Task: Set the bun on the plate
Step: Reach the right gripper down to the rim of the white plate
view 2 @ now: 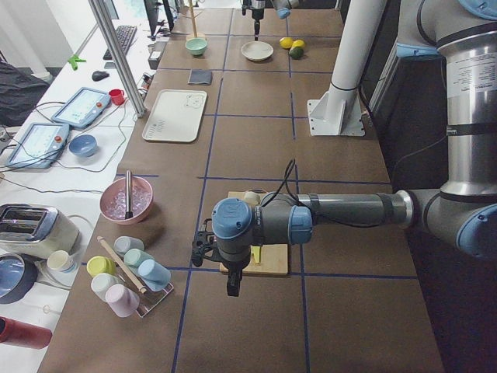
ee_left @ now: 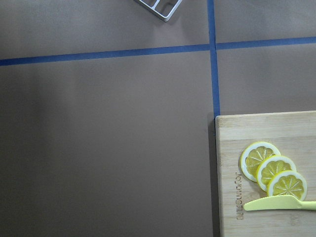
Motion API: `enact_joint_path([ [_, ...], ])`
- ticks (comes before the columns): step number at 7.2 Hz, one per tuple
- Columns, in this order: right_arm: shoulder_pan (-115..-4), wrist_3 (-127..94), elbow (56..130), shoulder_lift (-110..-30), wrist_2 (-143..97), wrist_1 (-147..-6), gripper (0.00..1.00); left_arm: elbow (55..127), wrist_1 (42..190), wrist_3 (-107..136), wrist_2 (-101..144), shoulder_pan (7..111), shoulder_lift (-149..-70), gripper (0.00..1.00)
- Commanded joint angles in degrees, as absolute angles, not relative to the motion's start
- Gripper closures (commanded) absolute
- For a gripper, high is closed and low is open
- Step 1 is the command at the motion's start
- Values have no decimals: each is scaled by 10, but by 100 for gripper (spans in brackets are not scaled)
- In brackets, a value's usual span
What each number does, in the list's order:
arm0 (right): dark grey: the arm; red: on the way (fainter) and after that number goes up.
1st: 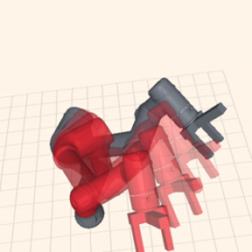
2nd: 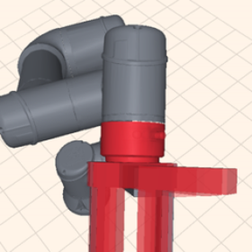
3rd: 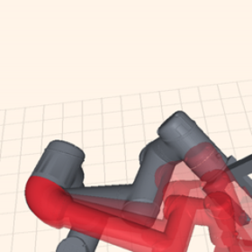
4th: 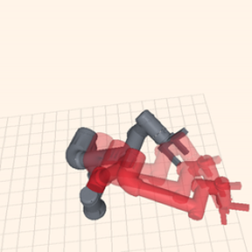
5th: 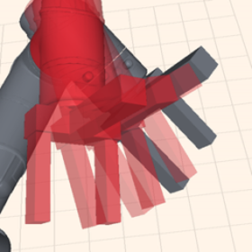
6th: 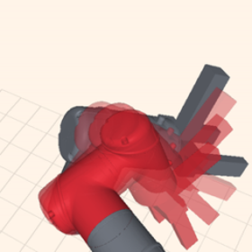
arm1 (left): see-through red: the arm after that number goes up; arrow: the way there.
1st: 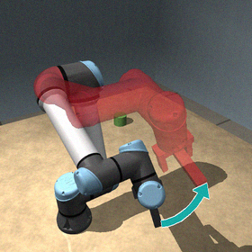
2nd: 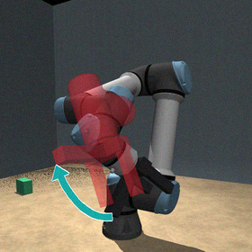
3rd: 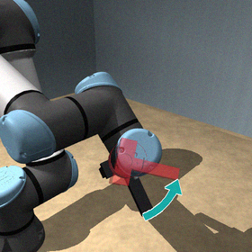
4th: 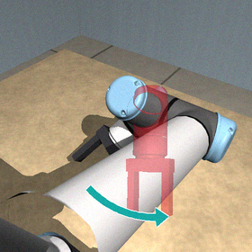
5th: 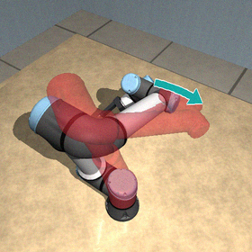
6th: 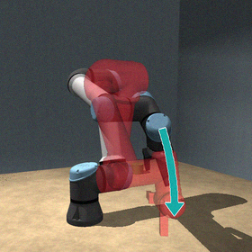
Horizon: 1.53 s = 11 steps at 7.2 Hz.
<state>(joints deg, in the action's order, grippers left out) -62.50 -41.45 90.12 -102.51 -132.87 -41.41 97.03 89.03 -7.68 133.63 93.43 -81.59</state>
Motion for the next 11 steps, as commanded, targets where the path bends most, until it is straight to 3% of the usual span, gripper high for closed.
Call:
enact_joint_path([
  [1, -607, -417, 892, -1026, -1323, -412, 16, 970, 890, -77, 1337, 933, -814, 0],
  [3, -595, -417, 883, -1026, -1323, -412, 39, 970, 890, -76, 1336, 933, -814, 0],
  [4, -593, -416, 881, -1027, -1323, -412, 64, 970, 890, -77, 1337, 933, -814, 0],
  [5, -593, -414, 882, -1026, -1324, -412, 97, 970, 890, -76, 1337, 933, -814, 0],
  [9, -592, -425, 937, -1004, -1338, -410, 100, 971, 890, -77, 1337, 933, -814, 0],
  [11, -580, -446, 946, -903, -1361, -412, 100, 970, 889, -77, 1337, 933, -814, 0],
])
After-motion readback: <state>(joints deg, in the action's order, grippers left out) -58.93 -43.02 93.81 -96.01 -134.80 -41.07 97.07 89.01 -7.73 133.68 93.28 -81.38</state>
